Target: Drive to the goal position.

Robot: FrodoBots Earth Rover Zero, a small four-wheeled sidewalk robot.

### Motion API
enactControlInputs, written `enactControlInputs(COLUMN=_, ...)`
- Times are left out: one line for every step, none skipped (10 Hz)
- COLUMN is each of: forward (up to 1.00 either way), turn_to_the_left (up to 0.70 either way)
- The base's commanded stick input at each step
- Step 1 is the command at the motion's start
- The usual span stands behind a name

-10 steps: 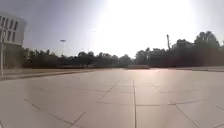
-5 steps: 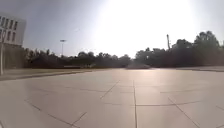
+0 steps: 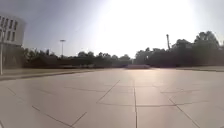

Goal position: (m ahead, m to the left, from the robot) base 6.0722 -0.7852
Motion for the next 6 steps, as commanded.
enactControlInputs(forward=0.09, turn_to_the_left=0.00)
enactControlInputs(forward=0.09, turn_to_the_left=0.00)
enactControlInputs(forward=0.08, turn_to_the_left=0.00)
enactControlInputs(forward=0.08, turn_to_the_left=0.00)
enactControlInputs(forward=0.07, turn_to_the_left=0.00)
enactControlInputs(forward=0.06, turn_to_the_left=0.00)
